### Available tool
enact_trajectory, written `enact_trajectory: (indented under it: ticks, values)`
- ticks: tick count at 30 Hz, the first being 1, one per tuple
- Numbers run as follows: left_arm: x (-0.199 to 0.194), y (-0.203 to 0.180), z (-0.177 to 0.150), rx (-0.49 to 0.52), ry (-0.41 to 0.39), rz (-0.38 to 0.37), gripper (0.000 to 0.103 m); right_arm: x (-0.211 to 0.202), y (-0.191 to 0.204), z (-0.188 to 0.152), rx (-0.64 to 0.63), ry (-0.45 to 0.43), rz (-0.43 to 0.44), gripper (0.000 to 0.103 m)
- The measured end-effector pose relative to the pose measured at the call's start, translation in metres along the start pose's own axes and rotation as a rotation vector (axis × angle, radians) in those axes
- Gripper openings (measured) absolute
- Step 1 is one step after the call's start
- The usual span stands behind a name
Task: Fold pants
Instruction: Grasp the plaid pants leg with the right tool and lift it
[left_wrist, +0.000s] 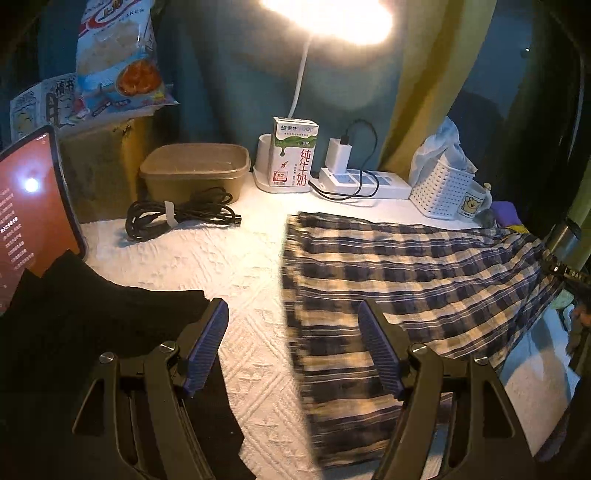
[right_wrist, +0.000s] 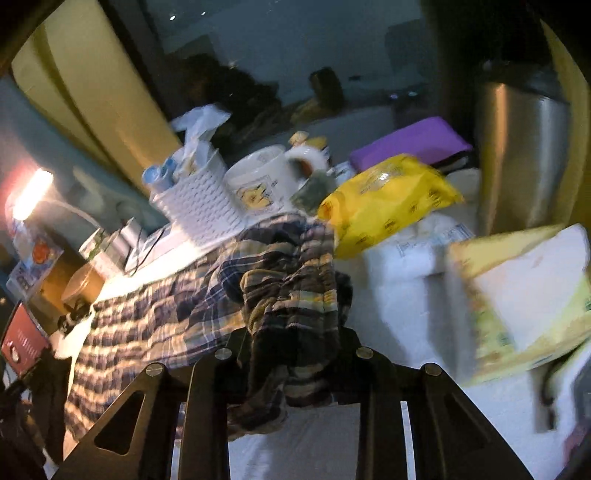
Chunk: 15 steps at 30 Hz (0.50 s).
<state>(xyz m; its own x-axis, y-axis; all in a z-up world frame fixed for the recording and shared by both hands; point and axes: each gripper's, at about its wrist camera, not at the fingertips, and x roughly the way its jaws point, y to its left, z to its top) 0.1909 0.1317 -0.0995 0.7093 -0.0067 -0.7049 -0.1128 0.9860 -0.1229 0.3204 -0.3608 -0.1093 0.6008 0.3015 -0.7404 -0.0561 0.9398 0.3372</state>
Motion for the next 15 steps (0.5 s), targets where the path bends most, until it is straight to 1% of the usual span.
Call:
enact_trajectory:
  ticks: [3,6,9,15]
  values:
    - [-0.001,0.004,-0.003,-0.003,-0.004,-0.002,0.073,-0.016,-0.001,0.012,-0.017,-0.032,-0.04,0.028]
    - [0.002,0.009,-0.007,-0.014,0.001,-0.008,0.073,-0.029,0.008,0.022,-0.058,-0.055,-0.075,0.028]
    - [0.003,0.015,-0.01,-0.043,-0.001,-0.031,0.073,-0.038,0.03,0.028,-0.11,-0.073,-0.09,0.028]
    - [0.001,0.022,-0.013,-0.052,-0.016,-0.04,0.073,-0.045,0.091,0.036,-0.229,-0.105,-0.064,0.028]
